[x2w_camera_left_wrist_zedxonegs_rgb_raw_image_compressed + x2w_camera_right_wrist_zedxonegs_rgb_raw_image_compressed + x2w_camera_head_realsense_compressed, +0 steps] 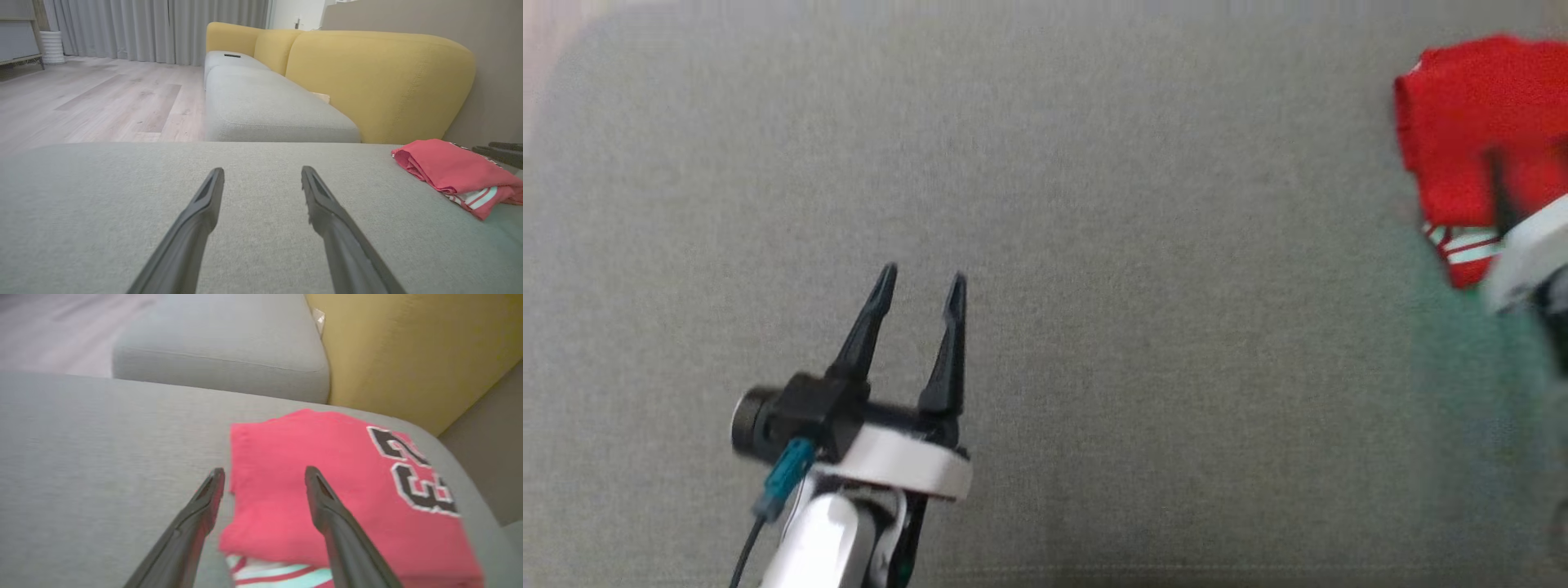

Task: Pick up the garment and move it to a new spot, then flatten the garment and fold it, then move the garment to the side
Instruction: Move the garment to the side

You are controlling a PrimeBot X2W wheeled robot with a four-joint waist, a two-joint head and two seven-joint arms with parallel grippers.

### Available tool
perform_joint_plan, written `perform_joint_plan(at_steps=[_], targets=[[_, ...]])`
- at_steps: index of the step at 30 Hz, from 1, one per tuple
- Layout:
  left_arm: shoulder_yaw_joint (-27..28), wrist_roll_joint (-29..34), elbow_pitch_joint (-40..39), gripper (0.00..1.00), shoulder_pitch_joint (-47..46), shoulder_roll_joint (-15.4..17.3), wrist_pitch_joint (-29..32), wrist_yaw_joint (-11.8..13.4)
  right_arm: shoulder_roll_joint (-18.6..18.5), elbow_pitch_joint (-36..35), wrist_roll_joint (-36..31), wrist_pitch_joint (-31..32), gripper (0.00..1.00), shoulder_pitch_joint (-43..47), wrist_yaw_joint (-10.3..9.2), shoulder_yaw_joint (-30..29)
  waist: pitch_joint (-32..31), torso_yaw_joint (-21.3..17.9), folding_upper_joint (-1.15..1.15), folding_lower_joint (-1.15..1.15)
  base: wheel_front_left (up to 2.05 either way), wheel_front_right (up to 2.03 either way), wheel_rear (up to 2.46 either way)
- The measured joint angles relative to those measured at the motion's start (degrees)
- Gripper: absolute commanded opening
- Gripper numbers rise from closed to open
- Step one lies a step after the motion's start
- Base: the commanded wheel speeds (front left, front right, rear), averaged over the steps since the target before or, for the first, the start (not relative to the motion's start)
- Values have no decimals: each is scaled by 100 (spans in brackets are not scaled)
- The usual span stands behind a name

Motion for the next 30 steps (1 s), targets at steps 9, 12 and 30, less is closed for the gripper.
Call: perform_joint_plan(at_steps=[9, 12, 30], targets=[[270, -261, 249, 100, 827, 3, 0, 240, 1227, 82, 434, -1460, 100, 1333, 0, 839, -1056, -74, 0, -1, 0, 0, 0], [348, -275, 213, 100, 1074, 5, 0, 312, 1506, 92, 667, -1992, 100, 1839, 0, 988, -1377, -61, 0, -2, 0, 0, 0], [803, -88, -60, 100, 2058, 26, 0, 53, 2096, -1381, 65, -2838, 100, 3869, 0, 499, -2171, -41, 0, 1, 0, 0, 0]])
